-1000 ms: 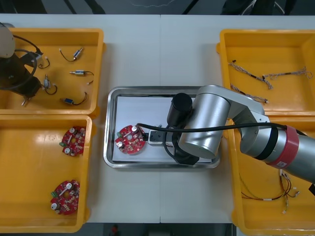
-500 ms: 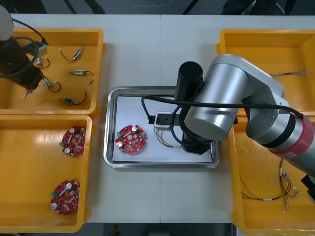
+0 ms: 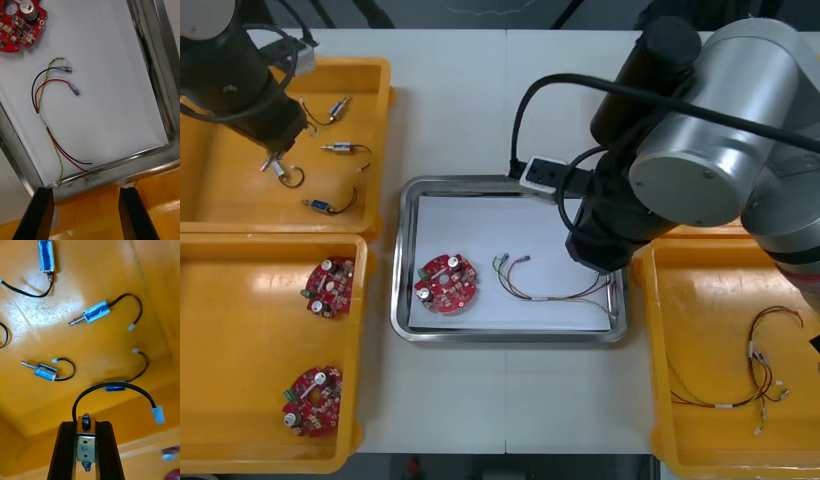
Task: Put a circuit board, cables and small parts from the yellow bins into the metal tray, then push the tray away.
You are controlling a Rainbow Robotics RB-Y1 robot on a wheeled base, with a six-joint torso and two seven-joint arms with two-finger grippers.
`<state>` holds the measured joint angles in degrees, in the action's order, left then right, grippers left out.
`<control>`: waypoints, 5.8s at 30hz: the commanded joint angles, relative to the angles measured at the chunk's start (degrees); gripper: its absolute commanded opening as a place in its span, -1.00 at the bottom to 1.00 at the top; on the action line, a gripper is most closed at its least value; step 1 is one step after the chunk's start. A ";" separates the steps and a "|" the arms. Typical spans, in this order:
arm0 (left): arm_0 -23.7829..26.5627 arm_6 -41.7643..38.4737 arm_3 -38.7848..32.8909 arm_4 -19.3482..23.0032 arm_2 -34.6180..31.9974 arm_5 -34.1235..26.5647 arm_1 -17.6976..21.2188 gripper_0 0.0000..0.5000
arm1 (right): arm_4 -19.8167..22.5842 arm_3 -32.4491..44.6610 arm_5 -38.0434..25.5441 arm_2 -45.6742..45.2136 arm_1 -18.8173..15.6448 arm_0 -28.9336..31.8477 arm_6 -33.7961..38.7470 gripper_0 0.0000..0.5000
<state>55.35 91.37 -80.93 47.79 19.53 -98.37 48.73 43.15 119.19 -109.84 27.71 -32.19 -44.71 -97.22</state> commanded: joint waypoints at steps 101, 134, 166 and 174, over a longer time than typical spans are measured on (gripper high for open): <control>-1.03 -22.55 2.53 -11.05 -13.02 5.47 -1.71 1.00 | -28.48 -70.94 20.72 -44.41 -3.58 -21.47 71.03 1.00; -0.94 -10.69 35.75 -13.16 -6.52 50.29 -7.69 1.00 | -28.74 -96.52 44.36 -47.49 -1.12 -25.60 77.27 1.00; -5.34 -6.56 32.50 -14.04 -8.01 49.85 -7.16 -1.00 | -28.65 -98.19 51.40 -44.41 0.99 -18.22 78.94 1.00; -5.34 -7.09 22.39 -18.35 -11.79 33.59 -4.88 -1.00 | -28.04 -98.19 52.45 -44.41 1.16 -16.64 78.76 -0.79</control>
<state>50.84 78.19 -53.99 31.40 10.83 -60.89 41.01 14.53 21.67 -58.66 -18.09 -32.22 -65.27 -20.10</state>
